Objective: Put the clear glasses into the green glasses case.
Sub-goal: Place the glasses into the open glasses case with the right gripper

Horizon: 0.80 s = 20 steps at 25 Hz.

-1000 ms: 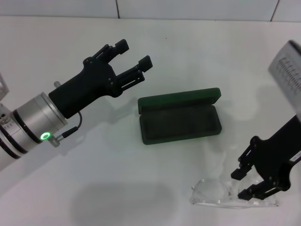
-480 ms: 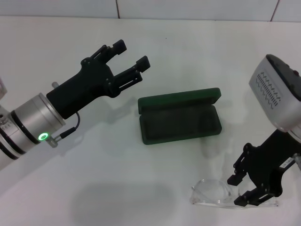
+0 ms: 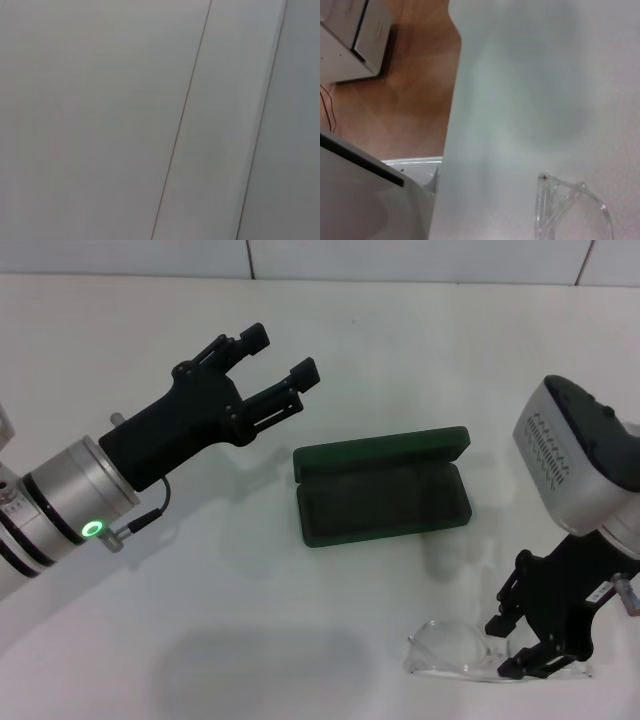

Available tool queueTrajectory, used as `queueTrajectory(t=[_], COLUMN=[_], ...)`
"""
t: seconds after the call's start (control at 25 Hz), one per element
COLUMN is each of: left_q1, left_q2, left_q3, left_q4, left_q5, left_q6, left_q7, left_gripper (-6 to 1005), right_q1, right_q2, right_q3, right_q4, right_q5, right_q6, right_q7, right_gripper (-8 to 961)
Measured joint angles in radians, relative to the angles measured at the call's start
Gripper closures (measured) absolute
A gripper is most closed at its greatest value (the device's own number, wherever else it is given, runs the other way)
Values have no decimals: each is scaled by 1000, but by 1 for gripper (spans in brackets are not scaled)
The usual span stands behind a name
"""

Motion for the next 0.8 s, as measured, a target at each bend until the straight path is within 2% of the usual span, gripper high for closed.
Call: queueTrajectory(t=[0.8], left_q1=[-1], left_q2=[0], left_q3=[3], left_q4=[0], left_q5=[0], left_q6=[0], left_q7=[6], left_gripper=[109], right_q1=[3], right_q2=[2], right_q3=[-57], right_q4=[9], right_q5=[10], right_q6=[17], right_q7=[1], right_gripper=[534])
